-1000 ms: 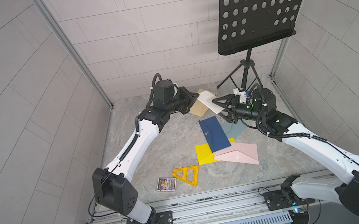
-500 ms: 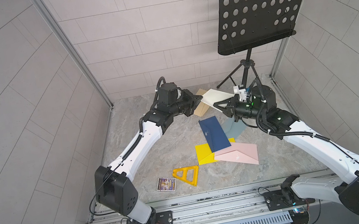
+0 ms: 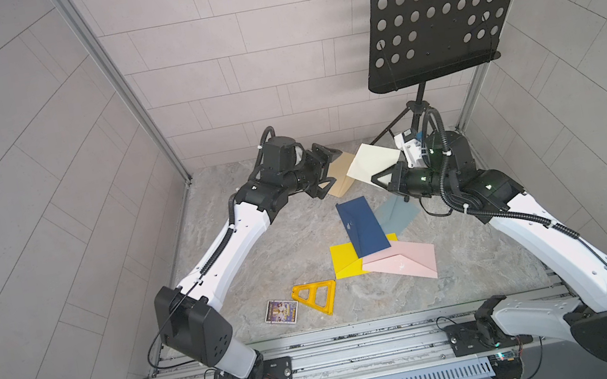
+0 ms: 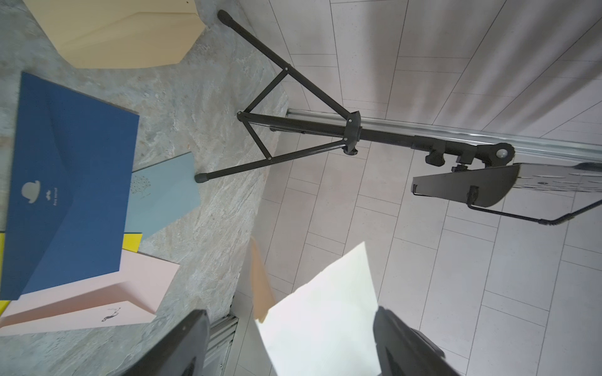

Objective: Take the letter paper out of the envelope
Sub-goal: Unfold the letter paper.

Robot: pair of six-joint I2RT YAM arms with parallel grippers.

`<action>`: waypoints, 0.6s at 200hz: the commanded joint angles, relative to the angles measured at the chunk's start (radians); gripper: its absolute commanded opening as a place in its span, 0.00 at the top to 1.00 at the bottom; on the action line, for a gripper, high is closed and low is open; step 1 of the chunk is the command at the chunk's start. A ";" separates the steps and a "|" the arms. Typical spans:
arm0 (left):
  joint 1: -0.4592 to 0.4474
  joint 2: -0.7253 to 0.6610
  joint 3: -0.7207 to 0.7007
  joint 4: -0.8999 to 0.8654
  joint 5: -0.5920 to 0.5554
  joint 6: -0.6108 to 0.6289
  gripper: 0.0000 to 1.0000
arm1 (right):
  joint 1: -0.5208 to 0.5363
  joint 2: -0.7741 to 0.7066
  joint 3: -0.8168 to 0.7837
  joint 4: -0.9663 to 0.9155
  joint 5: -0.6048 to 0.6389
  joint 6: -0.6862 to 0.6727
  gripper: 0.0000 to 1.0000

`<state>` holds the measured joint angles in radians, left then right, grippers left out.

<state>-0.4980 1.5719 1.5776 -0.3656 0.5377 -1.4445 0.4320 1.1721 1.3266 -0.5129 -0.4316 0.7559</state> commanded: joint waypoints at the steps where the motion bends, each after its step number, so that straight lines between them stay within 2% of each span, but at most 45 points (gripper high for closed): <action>1: 0.022 -0.035 0.075 -0.194 0.033 -0.046 0.10 | 0.023 -0.057 0.006 -0.085 0.150 -0.374 1.00; 18: 0.024 -0.032 0.068 -0.222 0.069 -0.107 0.07 | 0.033 -0.103 -0.048 -0.018 0.181 -0.521 1.00; 42: 0.024 -0.046 0.013 -0.163 0.113 -0.194 0.07 | 0.083 -0.181 -0.166 0.120 0.221 -0.740 1.00; 62: 0.024 -0.048 0.002 -0.129 0.129 -0.211 0.06 | 0.157 -0.263 -0.301 0.278 0.253 -0.968 1.00; 74: 0.024 -0.039 0.004 -0.106 0.152 -0.211 0.06 | 0.193 -0.277 -0.335 0.300 0.264 -1.091 1.00; 89: 0.022 -0.029 0.001 -0.072 0.187 -0.210 0.07 | 0.218 -0.266 -0.324 0.262 0.269 -1.184 1.00; 120: 0.022 -0.033 -0.010 -0.052 0.264 -0.178 0.16 | 0.234 -0.261 -0.326 0.261 0.277 -1.283 1.00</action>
<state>-0.4725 1.5501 1.5852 -0.4561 0.7094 -1.6157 0.6559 0.9188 0.9970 -0.2943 -0.1761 -0.3271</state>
